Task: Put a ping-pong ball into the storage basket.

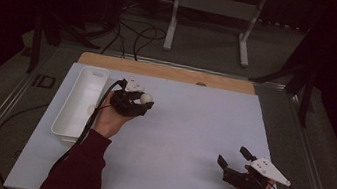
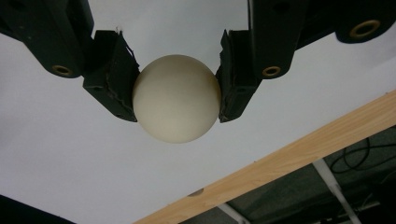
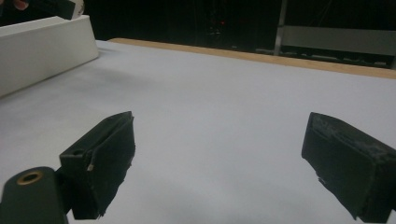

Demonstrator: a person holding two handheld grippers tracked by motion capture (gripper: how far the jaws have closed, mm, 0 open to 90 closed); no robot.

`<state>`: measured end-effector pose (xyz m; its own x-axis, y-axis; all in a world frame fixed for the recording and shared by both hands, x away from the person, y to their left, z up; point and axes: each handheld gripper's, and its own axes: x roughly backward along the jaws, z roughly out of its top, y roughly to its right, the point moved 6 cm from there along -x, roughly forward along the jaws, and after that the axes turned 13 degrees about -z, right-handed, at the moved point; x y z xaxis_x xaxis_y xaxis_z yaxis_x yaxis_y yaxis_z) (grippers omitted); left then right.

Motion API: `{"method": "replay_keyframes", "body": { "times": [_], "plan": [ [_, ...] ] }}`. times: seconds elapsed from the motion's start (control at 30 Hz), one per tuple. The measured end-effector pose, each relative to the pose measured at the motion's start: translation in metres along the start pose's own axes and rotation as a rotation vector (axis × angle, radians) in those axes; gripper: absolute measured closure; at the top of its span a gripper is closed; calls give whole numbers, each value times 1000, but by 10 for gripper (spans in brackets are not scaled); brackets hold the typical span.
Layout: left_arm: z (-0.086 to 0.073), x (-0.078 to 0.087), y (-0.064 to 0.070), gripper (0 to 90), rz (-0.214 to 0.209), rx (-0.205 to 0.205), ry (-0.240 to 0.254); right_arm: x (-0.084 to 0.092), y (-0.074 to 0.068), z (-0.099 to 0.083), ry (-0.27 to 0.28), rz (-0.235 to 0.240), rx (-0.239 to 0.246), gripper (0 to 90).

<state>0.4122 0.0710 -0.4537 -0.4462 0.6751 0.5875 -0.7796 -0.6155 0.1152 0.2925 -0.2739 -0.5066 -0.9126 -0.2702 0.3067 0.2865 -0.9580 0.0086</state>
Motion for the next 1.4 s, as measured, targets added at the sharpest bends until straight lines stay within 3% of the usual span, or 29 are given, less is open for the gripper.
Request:
{"method": "replay_keyframes", "body": {
  "times": [0.6, 1.4],
  "plan": [
    [-17, 23, -10, 512, 16, 47, 44, 0, -1, -1, -6, 2, 2, 93],
    [-32, 46, -18, 512, 44, 78, 76, 0, -1, -1, -7, -3, 7, 93]
  ]
}}
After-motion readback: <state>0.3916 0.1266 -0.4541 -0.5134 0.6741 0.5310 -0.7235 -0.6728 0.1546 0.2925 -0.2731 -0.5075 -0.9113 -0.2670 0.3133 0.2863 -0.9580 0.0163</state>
